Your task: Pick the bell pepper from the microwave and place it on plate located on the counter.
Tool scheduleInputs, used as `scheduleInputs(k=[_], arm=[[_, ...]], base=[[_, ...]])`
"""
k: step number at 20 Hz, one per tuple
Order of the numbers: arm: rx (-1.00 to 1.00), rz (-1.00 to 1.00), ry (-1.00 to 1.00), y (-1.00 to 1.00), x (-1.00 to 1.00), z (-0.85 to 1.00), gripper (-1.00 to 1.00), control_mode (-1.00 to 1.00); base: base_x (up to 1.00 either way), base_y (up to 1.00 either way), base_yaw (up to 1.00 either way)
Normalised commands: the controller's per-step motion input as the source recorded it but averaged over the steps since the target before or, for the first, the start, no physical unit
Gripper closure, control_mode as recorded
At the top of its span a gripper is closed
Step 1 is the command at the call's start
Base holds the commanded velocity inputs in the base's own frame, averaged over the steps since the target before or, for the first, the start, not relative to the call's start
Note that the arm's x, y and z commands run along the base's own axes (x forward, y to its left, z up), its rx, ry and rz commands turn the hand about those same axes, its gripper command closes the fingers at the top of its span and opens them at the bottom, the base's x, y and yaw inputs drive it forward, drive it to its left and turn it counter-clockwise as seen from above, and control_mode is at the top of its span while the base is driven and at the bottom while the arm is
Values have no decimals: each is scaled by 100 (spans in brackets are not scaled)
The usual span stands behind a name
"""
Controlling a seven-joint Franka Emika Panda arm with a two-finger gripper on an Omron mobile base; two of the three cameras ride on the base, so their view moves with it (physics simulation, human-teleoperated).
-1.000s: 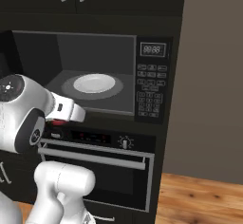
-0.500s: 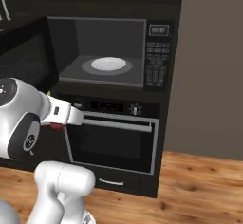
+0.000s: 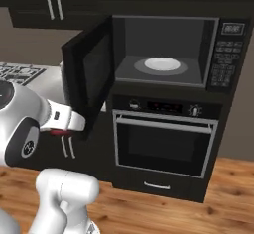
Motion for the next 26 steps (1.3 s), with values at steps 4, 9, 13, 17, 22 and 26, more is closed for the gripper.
scheduleInputs(k=[4,9,13,17,22,26], arm=[[0,0,0,0,0,0,100,100],[0,0,0,0,0,0,100,100],[0,0,0,0,0,0,100,100],[0,0,0,0,0,0,100,100],[0,0,0,0,0,0,100,100],[0,0,0,0,0,0,100,100]], base=[[-26,100,0],[0,100,0],[15,100,0],[78,67,-5],[100,-11,-2],[100,-23,0]])
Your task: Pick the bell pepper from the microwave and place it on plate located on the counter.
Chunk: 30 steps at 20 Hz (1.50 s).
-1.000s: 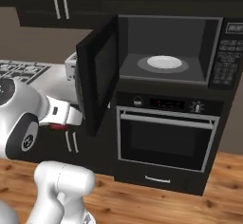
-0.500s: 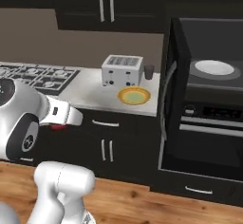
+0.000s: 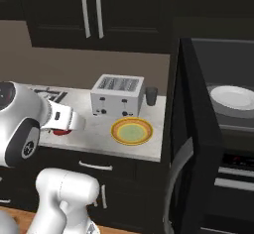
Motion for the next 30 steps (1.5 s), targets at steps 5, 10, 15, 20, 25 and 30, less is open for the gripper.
scheduleInputs(k=[5,10,15,20,25,30], arm=[[0,0,0,0,0,0,100,100],[0,0,0,0,0,0,100,100],[2,-1,4,-75,74,-45,100,-100],[2,-1,12,-59,100,-78,100,-100],[-1,-4,14,-5,100,-100,100,-100],[-1,-1,14,0,100,-97,100,-100]], base=[[63,-33,0],[11,-36,0],[0,0,0],[0,0,0],[0,0,0],[0,0,0]])
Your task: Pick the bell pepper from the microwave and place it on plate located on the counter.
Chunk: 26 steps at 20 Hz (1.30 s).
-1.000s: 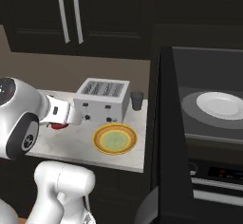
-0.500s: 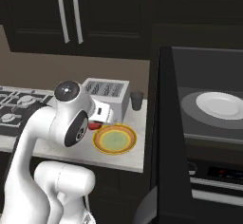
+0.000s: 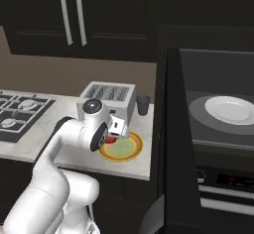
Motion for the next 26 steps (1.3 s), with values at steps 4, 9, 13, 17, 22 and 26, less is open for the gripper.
scheduleInputs(k=[4,9,13,17,22,26], arm=[[0,0,18,-12,99,-64,100,-100],[0,0,8,-10,54,-41,100,-100],[0,-1,0,4,0,0,100,-100],[0,0,0,0,0,0,-100,-100],[0,0,0,0,0,0,-100,-100],[0,0,0,0,0,0,-100,-100]], base=[[0,0,0],[0,0,0],[0,0,0],[0,0,0],[0,0,0],[0,0,0]])
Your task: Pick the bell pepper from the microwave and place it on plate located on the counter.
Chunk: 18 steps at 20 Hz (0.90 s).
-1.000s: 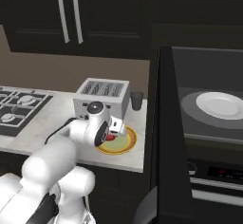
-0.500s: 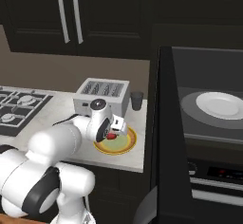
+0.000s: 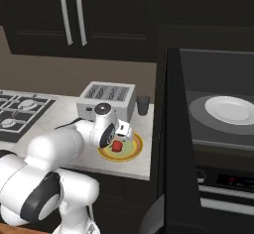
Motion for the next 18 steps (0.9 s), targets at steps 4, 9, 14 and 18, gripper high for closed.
scheduleInputs(k=[4,9,14,18], arm=[[0,0,0,-2,-7,0,-100,-100],[0,-4,-11,7,-62,80,-100,-100],[0,-2,-15,52,-100,100,-100,-100],[-8,0,-6,98,-88,93,-100,-100]], base=[[0,0,0],[0,0,0],[0,0,0],[0,0,0]])
